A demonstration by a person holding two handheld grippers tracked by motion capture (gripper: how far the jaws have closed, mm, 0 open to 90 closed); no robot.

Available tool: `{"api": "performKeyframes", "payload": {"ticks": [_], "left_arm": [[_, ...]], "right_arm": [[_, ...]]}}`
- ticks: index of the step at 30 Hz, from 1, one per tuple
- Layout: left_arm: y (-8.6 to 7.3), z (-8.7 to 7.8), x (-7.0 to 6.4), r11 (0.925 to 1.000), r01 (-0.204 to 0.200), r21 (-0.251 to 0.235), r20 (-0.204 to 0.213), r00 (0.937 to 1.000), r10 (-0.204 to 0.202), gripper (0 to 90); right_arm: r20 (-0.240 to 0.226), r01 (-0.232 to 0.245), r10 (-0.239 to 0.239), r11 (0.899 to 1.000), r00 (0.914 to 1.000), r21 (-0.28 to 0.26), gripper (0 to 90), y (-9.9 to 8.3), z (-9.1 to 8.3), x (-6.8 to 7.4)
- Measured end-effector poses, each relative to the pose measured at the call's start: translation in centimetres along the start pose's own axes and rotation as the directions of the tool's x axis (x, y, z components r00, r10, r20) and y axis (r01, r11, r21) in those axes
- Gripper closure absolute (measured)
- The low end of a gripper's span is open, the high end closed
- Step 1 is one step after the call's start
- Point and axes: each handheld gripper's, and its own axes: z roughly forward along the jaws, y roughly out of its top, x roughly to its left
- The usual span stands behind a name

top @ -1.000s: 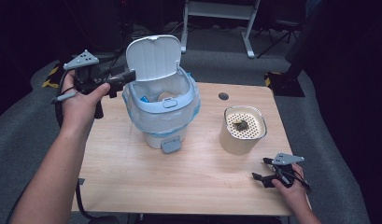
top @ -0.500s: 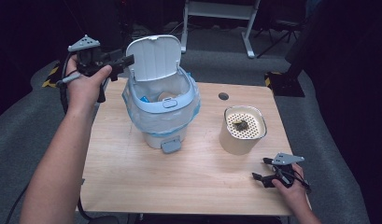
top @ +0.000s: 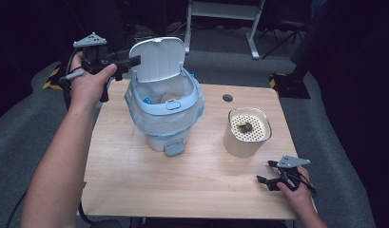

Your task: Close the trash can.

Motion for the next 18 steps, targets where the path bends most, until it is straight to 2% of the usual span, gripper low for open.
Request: {"api": "performKeyframes", "payload": {"ticks": [4,6,9,10,13,18], "left_arm": [[-0.1,-0.5,-1.2,0.9988,-0.033,0.037,0.014,0.9994,0.032,47.8],[-0.1,-0.7,-2.0,0.9963,-0.054,0.066,0.019,0.9984,0.053,47.0],[-0.2,-0.7,-3.0,0.9909,-0.078,0.110,0.047,0.9962,0.073,47.0],[-0.3,-0.7,-3.4,0.9899,-0.087,0.112,0.060,0.9950,0.081,47.0],[-0.6,-0.4,-4.4,0.9915,-0.081,0.102,0.126,0.9897,0.068,47.0],[-1.0,0.6,-5.6,0.9844,-0.110,0.138,0.151,0.9845,0.088,46.7]], "right_arm": [[0.001,0.001,-0.001,1.000,1.0000,0.000,14.9,0.0,0.0,0.0],[0.001,0.001,-0.001,1.000,1.0000,0.000,14.9,0.0,0.0,0.0],[0.001,0.000,0.000,1.000,1.0000,0.001,14.9,0.0,0.0,0.0],[0.001,0.001,-0.001,1.000,1.0000,0.000,14.9,0.0,0.0,0.0],[0.001,0.001,-0.001,1.000,1.0000,0.000,14.9,0.0,0.0,0.0],[0.001,0.001,-0.001,1.000,1.0000,0.000,14.9,0.0,0.0,0.0]]}}
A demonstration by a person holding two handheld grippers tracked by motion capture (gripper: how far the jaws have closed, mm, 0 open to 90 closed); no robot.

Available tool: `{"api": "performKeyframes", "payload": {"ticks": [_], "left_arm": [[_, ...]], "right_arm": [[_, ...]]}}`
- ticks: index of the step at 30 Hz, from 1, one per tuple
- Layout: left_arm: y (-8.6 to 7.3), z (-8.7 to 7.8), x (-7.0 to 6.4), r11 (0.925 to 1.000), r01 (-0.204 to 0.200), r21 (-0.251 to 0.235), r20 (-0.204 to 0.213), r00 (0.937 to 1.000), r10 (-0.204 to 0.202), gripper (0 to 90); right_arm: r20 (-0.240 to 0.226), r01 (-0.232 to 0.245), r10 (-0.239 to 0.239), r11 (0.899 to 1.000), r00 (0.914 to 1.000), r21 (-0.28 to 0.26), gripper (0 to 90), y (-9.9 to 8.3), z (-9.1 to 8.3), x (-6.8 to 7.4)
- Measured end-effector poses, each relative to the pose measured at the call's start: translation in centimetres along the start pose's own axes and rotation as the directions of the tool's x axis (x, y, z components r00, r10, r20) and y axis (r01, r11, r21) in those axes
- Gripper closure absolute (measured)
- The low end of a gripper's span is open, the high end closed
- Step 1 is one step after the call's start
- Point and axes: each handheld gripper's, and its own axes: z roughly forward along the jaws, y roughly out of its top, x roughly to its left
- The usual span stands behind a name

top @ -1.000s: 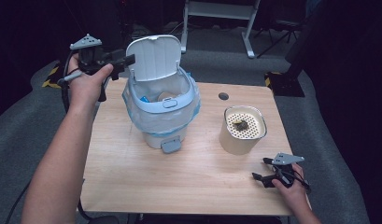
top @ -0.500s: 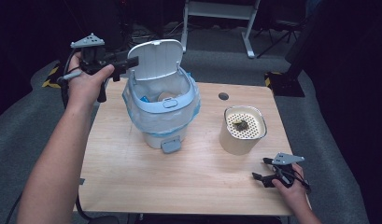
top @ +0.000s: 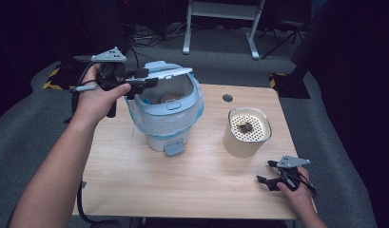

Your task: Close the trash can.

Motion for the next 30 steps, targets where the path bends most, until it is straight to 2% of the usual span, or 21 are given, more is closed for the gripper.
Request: {"api": "performKeyframes", "payload": {"ticks": [4,7,9,10,11,13,15,16,20,24,28,30], "left_arm": [[0.0,1.0,-0.4,0.9998,0.006,0.020,0.039,0.9992,-0.007,46.8],[0.0,1.6,-0.5,0.9986,0.029,0.045,0.035,0.9989,-0.031,49.2],[-0.1,2.1,-0.6,0.9957,0.055,0.075,0.015,0.9983,-0.056,53.3],[-0.1,2.3,-0.7,0.9930,0.078,0.089,0.021,0.9965,-0.080,53.3],[-0.1,2.5,-0.7,0.9918,0.081,0.099,0.025,0.9962,-0.084,55.3],[-0.2,2.9,-0.9,0.9905,0.063,0.122,-0.004,0.9980,-0.063,61.8],[-0.2,3.1,-1.0,0.9904,0.068,0.120,-0.003,0.9976,-0.069,62.8],[-0.3,3.3,-1.0,0.9907,0.081,0.109,0.010,0.9965,-0.083,63.4],[-0.5,3.8,-0.9,0.9886,0.066,0.136,-0.021,0.9978,-0.063,69.6],[-0.9,4.3,-1.1,0.9838,0.034,0.176,-0.059,0.9980,-0.024,73.3],[-0.9,4.6,-1.4,0.9845,-0.006,0.175,-0.078,0.9968,0.020,76.8],[-1.0,4.9,-1.7,0.9855,-0.033,0.166,-0.096,0.9941,0.050,77.8]], "right_arm": [[0.000,0.000,0.000,1.000,1.0000,0.000,14.9,0.0,0.0,0.0],[0.000,0.000,0.000,1.000,1.0000,0.000,14.9,0.0,0.0,0.0],[0.000,0.000,0.000,1.000,1.0000,0.000,14.9,0.0,0.0,0.0],[0.000,0.000,0.000,1.000,1.0000,0.000,14.9,0.0,0.0,0.0],[0.000,0.000,0.000,1.000,1.0000,0.000,14.9,0.0,0.0,0.0],[0.000,0.000,0.000,1.000,1.0000,0.000,14.9,0.0,0.0,0.0],[0.000,0.001,-0.001,1.000,1.0000,0.000,14.9,0.0,0.0,0.0],[0.001,0.001,-0.001,1.000,1.0000,0.000,14.9,0.0,0.0,0.0],[0.000,0.001,-0.001,1.000,1.0000,0.000,14.9,0.0,0.0,0.0],[0.000,0.000,0.000,1.000,1.0000,0.000,14.9,0.0,0.0,0.0],[0.000,0.000,0.000,1.000,1.0000,0.000,14.9,0.0,0.0,0.0],[0.000,0.000,0.000,1.000,1.0000,0.000,14.9,0.0,0.0,0.0]]}}
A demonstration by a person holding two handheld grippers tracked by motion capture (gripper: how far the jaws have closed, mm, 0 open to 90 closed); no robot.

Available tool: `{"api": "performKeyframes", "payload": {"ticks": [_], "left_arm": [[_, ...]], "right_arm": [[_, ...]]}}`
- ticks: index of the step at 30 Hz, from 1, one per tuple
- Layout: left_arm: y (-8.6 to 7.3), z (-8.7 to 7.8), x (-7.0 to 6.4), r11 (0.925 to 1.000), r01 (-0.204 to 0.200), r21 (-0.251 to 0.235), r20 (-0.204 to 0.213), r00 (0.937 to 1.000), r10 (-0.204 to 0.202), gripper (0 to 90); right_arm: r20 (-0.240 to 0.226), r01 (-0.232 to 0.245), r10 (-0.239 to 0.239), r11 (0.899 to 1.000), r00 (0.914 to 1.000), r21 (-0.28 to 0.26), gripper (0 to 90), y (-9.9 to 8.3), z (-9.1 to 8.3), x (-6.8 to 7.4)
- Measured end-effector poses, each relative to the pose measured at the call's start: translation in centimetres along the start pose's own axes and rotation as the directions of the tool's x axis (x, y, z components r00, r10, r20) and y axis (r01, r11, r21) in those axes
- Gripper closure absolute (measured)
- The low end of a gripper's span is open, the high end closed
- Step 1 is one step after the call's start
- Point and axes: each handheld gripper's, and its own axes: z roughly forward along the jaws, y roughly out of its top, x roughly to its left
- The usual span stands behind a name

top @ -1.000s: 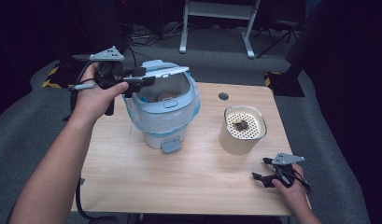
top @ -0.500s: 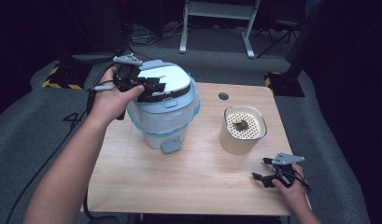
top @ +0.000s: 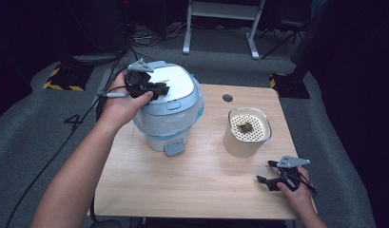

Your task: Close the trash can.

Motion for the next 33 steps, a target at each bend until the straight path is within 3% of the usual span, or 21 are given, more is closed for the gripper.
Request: {"api": "performKeyframes", "payload": {"ticks": [9,20,29,31,33], "left_arm": [[0.05,0.17,-0.47,0.9984,-0.057,0.007,-0.011,0.9983,0.057,88.9],[-0.09,0.23,-0.47,0.9998,-0.020,-0.001,-0.007,0.9998,0.020,90.0],[0.11,0.48,-0.92,0.9990,-0.026,0.037,0.002,0.9997,0.026,90.0],[0.04,0.65,-0.98,0.9994,-0.029,0.021,0.032,0.9991,0.028,90.0],[-0.03,0.73,-0.89,0.9995,-0.030,0.002,0.027,0.9992,0.030,89.3]], "right_arm": [[0.001,0.001,-0.001,1.000,1.0000,0.000,14.9,0.00,0.00,0.00],[0.001,0.001,-0.001,1.000,1.0000,0.000,14.9,0.00,0.00,0.00],[0.001,0.001,-0.001,1.000,1.0000,0.000,14.9,0.00,0.00,0.00],[0.001,0.001,-0.001,1.000,1.0000,0.000,14.9,0.00,0.00,0.00],[0.001,0.000,0.000,1.000,1.0000,0.000,14.9,0.00,0.00,0.00]]}}
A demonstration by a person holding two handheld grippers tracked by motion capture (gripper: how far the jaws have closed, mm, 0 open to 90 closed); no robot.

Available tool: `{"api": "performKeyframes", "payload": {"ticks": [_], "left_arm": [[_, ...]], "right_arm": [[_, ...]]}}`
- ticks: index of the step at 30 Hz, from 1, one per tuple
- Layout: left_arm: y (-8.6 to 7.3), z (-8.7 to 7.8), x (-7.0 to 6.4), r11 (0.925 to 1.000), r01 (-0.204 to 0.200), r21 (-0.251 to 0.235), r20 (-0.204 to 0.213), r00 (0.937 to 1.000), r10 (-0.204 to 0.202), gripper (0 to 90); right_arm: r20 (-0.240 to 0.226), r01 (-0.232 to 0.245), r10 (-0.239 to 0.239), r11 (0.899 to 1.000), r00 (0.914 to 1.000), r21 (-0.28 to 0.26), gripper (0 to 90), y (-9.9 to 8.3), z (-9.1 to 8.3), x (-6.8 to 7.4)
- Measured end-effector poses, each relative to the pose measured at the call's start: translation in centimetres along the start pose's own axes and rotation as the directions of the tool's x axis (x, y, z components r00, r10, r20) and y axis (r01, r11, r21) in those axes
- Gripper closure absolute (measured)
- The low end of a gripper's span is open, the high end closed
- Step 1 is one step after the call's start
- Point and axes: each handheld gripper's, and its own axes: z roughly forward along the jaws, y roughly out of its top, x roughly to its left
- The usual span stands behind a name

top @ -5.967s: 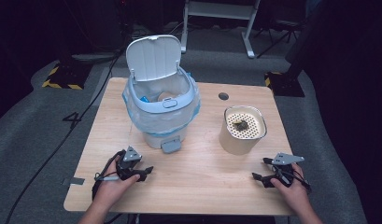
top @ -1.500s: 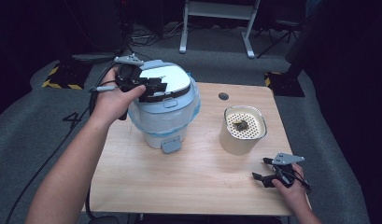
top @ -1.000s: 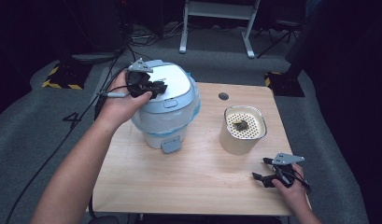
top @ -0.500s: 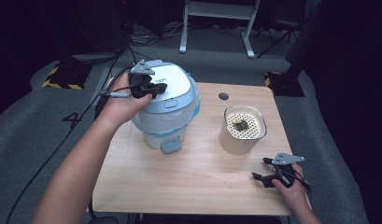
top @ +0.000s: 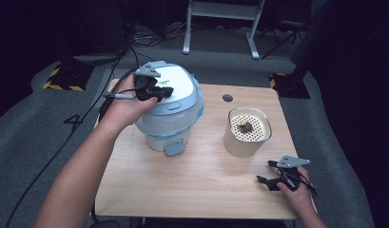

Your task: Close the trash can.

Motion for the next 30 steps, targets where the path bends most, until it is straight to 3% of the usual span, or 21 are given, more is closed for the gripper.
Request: {"api": "performKeyframes", "payload": {"ticks": [3,5,8,11,14,17,22,30], "left_arm": [[-0.2,0.2,-0.1,0.9988,-0.029,-0.040,-0.037,0.9989,0.027,57.9],[-0.3,0.0,-0.3,0.9957,0.001,-0.093,-0.012,0.9999,-0.002,52.2],[-0.2,-0.8,-0.7,0.9840,0.006,-0.178,0.013,0.9999,-0.004,40.7],[-0.2,-1.8,-1.4,0.9771,-0.012,-0.213,0.042,0.9989,0.021,38.3],[-0.3,-2.8,-2.4,0.9760,-0.040,-0.214,0.059,0.9968,0.054,37.1],[-0.5,-3.6,-3.2,0.9744,-0.058,-0.217,0.084,0.9935,0.078,38.0],[-1.3,-4.7,-4.8,0.9647,-0.099,-0.244,0.108,0.9858,0.129,37.2],[-3.0,-5.8,-6.6,0.9646,-0.108,-0.241,0.126,0.9820,0.141,37.6]], "right_arm": [[0.000,0.000,0.000,1.000,1.0000,0.000,14.9,0.0,0.0,0.0],[-0.001,-0.001,0.001,1.000,1.0000,0.000,14.9,0.0,0.0,0.0],[0.000,0.000,0.000,1.000,1.0000,0.000,14.9,0.0,0.0,0.0],[0.000,0.000,0.000,1.000,1.0000,0.000,14.9,0.0,0.0,0.0],[0.000,0.000,0.000,1.000,1.0000,0.000,14.9,0.0,0.0,0.0],[-0.001,0.000,0.000,1.000,1.0000,0.000,14.9,0.0,0.0,0.0],[0.000,0.000,0.000,1.000,1.0000,0.000,14.9,0.0,0.0,0.0],[0.000,0.000,0.000,1.000,1.0000,0.000,14.9,0.0,0.0,0.0]]}}
